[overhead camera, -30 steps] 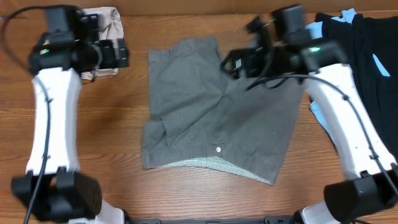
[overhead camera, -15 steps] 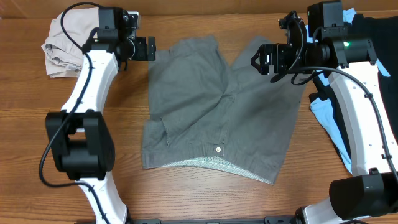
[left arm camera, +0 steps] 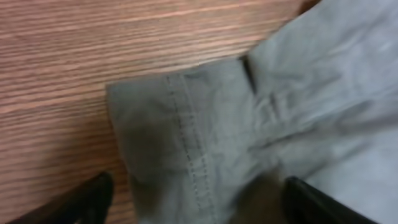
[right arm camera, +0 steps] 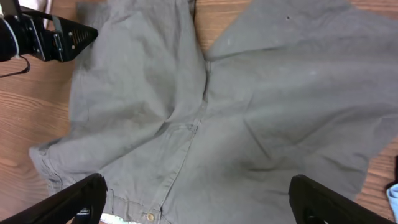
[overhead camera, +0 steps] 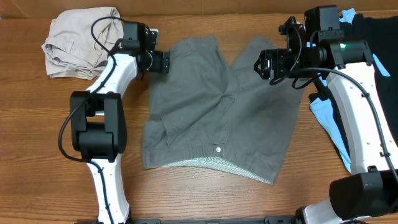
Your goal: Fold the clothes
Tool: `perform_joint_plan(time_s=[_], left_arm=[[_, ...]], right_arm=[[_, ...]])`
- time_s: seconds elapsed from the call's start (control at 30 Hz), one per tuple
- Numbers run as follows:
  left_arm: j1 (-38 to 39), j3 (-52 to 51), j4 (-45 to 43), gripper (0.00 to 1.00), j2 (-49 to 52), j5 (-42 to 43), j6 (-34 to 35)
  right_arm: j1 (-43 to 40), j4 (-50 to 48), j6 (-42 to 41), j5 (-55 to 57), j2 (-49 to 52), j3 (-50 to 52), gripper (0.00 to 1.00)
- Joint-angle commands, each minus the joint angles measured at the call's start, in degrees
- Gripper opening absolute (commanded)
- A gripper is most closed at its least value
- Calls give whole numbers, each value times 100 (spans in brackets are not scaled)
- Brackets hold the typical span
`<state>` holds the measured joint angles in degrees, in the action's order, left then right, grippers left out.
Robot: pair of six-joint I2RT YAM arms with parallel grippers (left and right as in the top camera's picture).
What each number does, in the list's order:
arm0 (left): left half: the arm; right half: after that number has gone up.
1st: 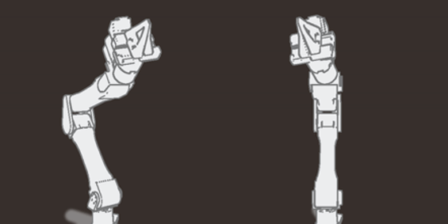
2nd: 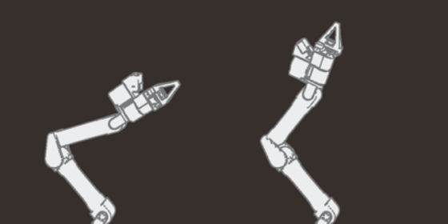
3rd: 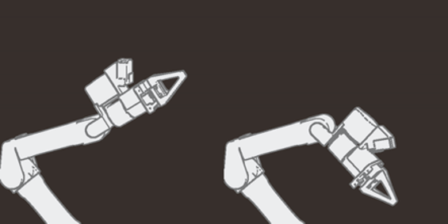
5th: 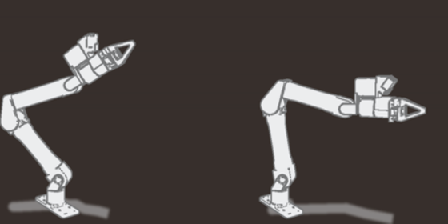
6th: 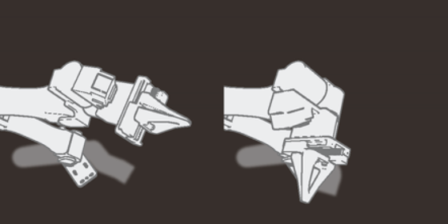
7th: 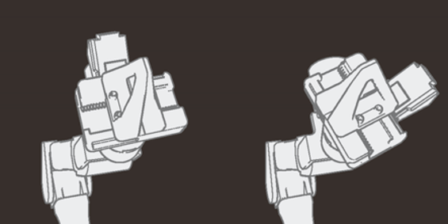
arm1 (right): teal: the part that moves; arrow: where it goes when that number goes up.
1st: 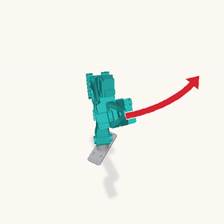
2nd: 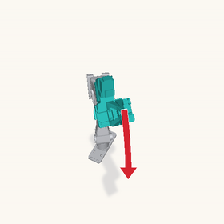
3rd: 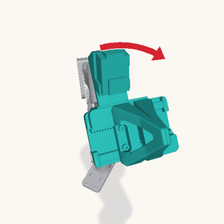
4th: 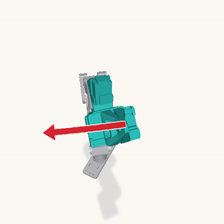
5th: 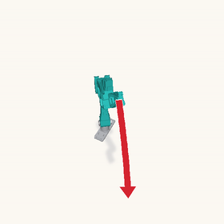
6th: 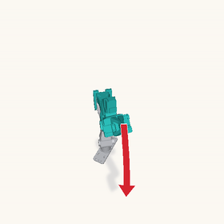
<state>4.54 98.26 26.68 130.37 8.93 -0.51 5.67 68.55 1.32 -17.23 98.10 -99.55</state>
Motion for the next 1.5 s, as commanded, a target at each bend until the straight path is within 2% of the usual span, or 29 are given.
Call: perform_joint_plan(time_s=[0.0,0.37,0.47,0.53,0.6,0.7,1.1,1.13,1.17,1.2,1.23,1.27,1.3,1.33,1.47], left_arm=[[4,114,-129,83,79,-319,-63],[4,111,-511,70,396,-308,52],[4,111,-516,62,490,-295,70],[4,111,-538,53,498,-319,68],[4,114,-634,38,494,-321,63],[-9,173,-874,6,481,-317,72],[-122,2238,-767,4,474,-634,-42],[-131,2393,-763,5,476,-706,-42],[-138,2500,-741,13,474,-750,-39],[-140,2603,-699,32,474,-761,-42],[-140,2653,-658,60,474,-761,-39],[-140,2688,-584,81,474,-763,-39],[-140,2708,-472,96,474,-763,-42],[-140,2717,-367,100,474,-765,-42],[-140,2726,260,100,474,-761,-39]], right_arm=[[20,-9,22,72,0,85,96],[20,107,-111,70,0,92,91],[20,114,-111,72,0,92,88],[20,114,-116,72,0,92,85],[20,114,-131,72,0,92,80],[20,105,-131,72,0,92,77],[20,-94,-378,181,101,92,75],[20,-111,-398,186,136,92,75],[20,-129,-420,199,175,92,75],[20,-155,-442,219,214,92,76],[20,-195,-457,223,278,92,76],[20,-234,-461,221,319,92,76],[20,-295,-494,223,389,92,77],[20,-345,-560,234,439,92,77],[4,-597,-1499,1255,625,92,80]])
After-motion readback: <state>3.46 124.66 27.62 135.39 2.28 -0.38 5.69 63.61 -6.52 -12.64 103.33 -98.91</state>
